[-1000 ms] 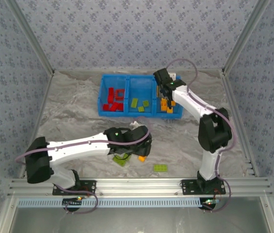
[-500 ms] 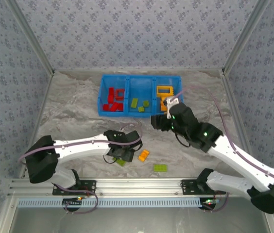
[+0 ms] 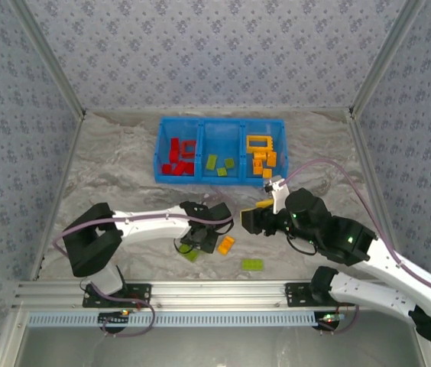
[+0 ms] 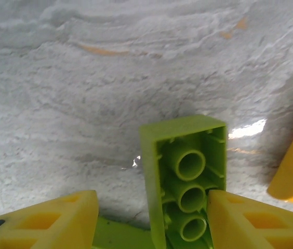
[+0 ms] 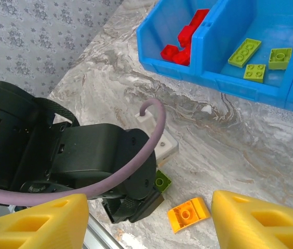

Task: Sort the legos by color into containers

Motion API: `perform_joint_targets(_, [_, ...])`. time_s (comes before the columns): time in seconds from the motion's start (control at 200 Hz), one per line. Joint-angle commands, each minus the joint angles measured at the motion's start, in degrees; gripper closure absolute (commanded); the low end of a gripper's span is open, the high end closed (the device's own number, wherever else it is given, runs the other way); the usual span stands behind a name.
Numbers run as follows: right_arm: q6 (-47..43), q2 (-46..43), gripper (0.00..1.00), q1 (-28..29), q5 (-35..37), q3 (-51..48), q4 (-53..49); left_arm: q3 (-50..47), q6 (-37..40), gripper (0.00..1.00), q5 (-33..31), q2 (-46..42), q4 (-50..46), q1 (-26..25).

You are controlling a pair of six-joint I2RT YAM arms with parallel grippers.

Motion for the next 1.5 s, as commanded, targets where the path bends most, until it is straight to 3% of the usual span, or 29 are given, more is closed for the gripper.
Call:
perform_joint_targets(0.0, [1.36,-0.05,0.34,0.38,0.18,-0.26,-1.63,2.01,1.17,0.42,0.6,1.12,0.25,0.38])
perform_joint_targets(0.295, [1.7,0.04,0.35,0.34,0.65,-0.69,-1.46,3.56,0.96,0.49,1.7,4.66,0.24,0.38])
perform_joint_targets(0.4, [1.7,0.04,0.35,0.33,0.63,-0.55,-1.37,3.67,-0.92,0.42,0.14,2.85,-0.36,0.38])
perform_joint_targets(0.655, [1.73,1.07,0.36,0.46,-0.23,-0.66,-0.32,5.45,-3.01,0.43,-7.08,-1.32,-5.5,0.65])
perform_joint_targets(1.044, [2.0,1.06,0.36,0.72,-0.08,-1.08,-0.4,3.48,-3.65,0.36,0.6,0.68,-1.35,1.82])
perform_joint_targets(1.339, [2.35,1.01,0.36,0.85,-0.15,-1.28,-0.4,3.15,-3.54,0.47,1.86,5.76,-0.02,2.31])
perform_joint_targets(1.499, [2.6,0.77,0.36,0.98,-0.21,-1.6,-0.41,2.77,-3.6,0.61,1.33,6.23,0.64,2.31])
